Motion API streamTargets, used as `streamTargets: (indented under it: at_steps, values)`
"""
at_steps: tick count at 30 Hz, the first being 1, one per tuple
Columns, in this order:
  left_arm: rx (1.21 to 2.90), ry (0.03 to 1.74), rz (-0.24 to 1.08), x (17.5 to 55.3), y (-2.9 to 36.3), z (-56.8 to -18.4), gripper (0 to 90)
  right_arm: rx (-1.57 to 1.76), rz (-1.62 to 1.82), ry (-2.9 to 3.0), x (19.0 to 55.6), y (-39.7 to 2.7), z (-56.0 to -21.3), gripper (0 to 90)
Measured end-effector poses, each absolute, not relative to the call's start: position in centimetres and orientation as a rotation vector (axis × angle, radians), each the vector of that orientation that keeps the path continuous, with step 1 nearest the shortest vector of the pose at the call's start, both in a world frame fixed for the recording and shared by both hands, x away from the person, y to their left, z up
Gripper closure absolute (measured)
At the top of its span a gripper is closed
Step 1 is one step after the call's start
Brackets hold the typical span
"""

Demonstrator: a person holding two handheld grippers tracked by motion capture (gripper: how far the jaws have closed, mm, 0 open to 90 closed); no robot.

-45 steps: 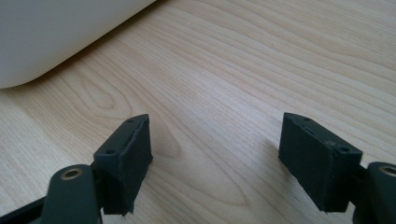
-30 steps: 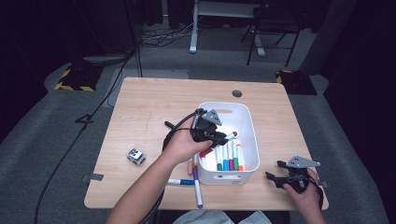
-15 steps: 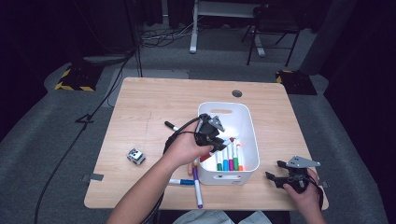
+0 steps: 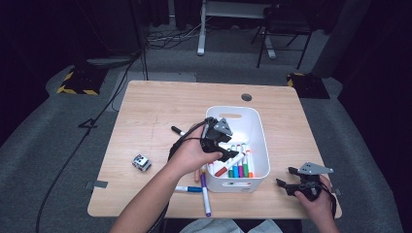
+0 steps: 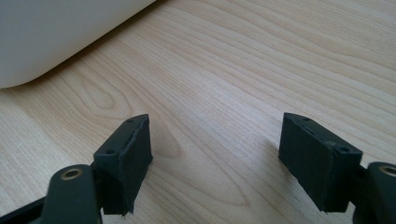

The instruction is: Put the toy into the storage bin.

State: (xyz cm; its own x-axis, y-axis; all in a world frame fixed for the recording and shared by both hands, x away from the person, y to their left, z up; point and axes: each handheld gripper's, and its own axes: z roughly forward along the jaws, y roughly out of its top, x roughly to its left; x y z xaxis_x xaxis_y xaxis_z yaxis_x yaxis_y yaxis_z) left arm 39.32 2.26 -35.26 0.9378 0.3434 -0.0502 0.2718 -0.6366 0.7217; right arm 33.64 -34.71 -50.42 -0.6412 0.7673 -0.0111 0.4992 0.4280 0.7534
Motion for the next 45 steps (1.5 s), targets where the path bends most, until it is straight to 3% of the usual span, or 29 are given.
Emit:
streamTargets:
  at_steps: [13,30,45]
  values:
    - [2.212,0.511,0.222,37.8,7.0,-33.8,39.2,1.083,1.054,2.334,33.6,-34.7,-50.4,25.5]
    - [2.094,0.715,0.323,36.7,14.8,-36.0,36.0,1.085,1.054,2.334,33.6,-34.7,-50.4,25.6]
    - [2.139,0.803,0.254,38.6,13.8,-41.5,33.5,1.086,1.056,2.334,33.6,-34.7,-50.4,25.6]
